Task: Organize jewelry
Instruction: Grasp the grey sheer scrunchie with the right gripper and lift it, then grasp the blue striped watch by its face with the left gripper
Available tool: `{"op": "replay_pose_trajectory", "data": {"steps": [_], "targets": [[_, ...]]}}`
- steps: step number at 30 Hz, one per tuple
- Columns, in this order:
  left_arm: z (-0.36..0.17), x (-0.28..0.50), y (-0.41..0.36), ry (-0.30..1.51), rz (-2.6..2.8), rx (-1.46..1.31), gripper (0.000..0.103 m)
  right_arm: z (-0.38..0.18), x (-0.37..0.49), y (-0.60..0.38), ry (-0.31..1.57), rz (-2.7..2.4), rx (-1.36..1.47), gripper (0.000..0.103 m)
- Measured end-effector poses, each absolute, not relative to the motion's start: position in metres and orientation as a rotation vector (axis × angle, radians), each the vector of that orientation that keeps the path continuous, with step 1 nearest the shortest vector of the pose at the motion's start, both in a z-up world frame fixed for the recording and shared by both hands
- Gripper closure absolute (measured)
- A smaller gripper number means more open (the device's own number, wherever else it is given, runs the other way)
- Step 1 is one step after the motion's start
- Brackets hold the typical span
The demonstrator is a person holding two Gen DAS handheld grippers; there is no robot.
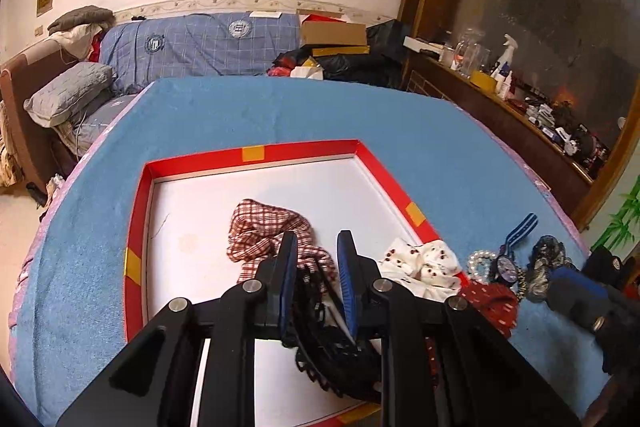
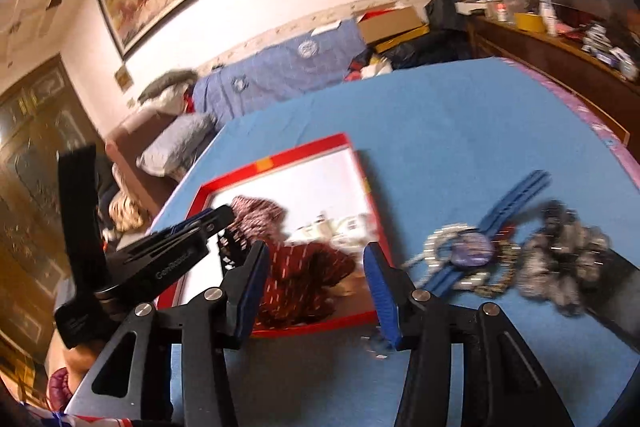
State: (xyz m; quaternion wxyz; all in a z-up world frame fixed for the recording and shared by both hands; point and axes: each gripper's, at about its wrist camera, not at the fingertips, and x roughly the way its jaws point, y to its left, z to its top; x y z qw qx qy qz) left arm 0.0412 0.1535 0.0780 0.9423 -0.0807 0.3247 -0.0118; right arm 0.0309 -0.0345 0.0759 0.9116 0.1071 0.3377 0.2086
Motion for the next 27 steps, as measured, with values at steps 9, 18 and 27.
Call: {"op": "replay_pose_trajectory", "data": {"steps": [9,18,27], "targets": [[0.083,0.030,0.123,0.629,-0.122,-0.102,0.084,0.066,0.017,-0.139,0.679,0.155,0.291,0.046],[0.077,0.027,0.102,0.640,-0.202,-0.061,0.077,0.043,0.036,-0.180,0.754,0.005,0.290,0.039],[0.076,0.025,0.095,0.644,-0.251,-0.054,0.069,0.019,0.063,-0.144,0.781,-0.019,0.097,0.057]]}}
